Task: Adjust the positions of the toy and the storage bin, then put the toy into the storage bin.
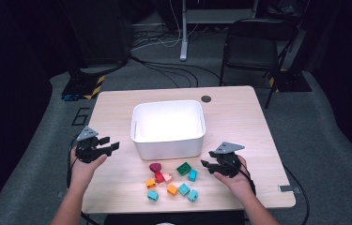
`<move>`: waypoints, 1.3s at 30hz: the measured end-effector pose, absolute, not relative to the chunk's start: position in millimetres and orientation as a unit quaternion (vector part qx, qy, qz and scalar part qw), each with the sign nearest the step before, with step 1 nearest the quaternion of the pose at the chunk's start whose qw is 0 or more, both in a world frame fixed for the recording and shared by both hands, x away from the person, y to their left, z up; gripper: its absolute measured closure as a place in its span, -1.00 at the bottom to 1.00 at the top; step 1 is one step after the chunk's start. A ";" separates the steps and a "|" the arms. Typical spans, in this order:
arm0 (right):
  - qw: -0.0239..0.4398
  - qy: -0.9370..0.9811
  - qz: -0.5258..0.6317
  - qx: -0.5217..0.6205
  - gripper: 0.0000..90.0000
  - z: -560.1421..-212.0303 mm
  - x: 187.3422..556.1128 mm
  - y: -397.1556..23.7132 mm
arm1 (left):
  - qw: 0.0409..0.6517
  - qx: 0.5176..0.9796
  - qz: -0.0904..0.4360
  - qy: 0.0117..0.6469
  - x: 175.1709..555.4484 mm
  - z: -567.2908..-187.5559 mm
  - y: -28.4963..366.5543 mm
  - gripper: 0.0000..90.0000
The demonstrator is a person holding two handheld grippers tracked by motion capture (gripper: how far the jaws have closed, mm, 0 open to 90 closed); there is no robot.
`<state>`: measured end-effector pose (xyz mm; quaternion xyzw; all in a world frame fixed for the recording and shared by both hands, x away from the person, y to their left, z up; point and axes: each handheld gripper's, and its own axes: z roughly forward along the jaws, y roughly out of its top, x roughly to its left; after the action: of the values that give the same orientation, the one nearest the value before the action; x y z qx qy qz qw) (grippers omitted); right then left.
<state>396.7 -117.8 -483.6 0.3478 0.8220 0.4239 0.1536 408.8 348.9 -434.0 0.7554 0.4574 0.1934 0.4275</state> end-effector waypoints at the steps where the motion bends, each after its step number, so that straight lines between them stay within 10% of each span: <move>1: 0.152 0.825 0.425 0.340 0.07 -483.2 395.9 -116.3 | 0.426 0.757 0.191 0.457 407.3 -437.1 349.0 0.01; 39: 0.072 0.878 0.412 0.232 0.09 -501.9 381.9 -81.3 | 0.420 0.755 0.185 0.468 415.0 -469.3 352.0 -0.08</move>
<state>381.9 -81.3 -501.9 0.2323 0.8781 0.4121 0.0718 415.0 352.0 -469.3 0.7552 0.4678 0.1851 0.4203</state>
